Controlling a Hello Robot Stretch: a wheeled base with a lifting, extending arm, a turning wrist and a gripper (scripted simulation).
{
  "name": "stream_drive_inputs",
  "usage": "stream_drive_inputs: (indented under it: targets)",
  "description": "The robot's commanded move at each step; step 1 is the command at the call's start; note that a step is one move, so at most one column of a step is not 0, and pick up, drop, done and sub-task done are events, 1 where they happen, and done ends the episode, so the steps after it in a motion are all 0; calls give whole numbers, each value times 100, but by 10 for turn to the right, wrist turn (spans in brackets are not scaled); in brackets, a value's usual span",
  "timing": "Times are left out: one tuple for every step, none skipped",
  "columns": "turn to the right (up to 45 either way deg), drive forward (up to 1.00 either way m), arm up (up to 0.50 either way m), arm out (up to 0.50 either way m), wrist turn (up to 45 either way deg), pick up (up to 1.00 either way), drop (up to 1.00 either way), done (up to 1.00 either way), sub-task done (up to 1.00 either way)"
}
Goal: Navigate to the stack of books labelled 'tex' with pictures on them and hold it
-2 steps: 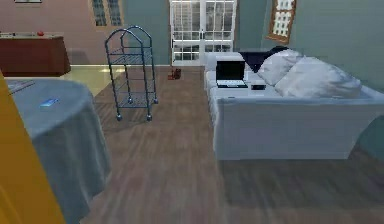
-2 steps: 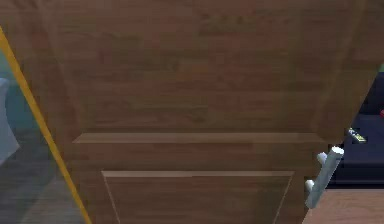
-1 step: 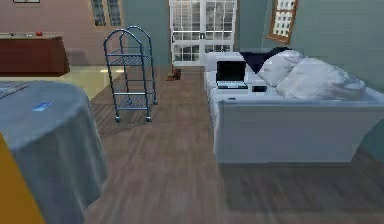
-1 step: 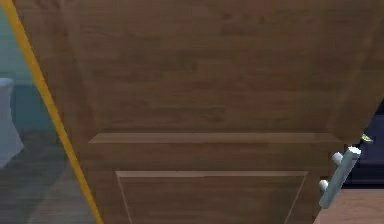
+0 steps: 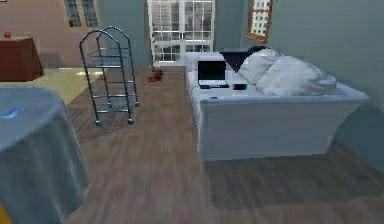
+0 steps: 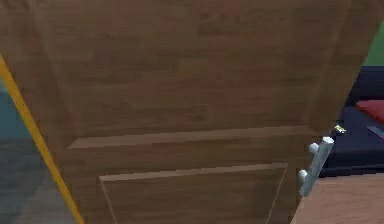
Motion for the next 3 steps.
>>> stream_drive_inputs:
  targets:
    - [0,100,0,0,0,0,0,0,0]
    - [0,35,0,0,0,0,0,0,0]
    - [-450,0,0,0,0,0,0,0,0]
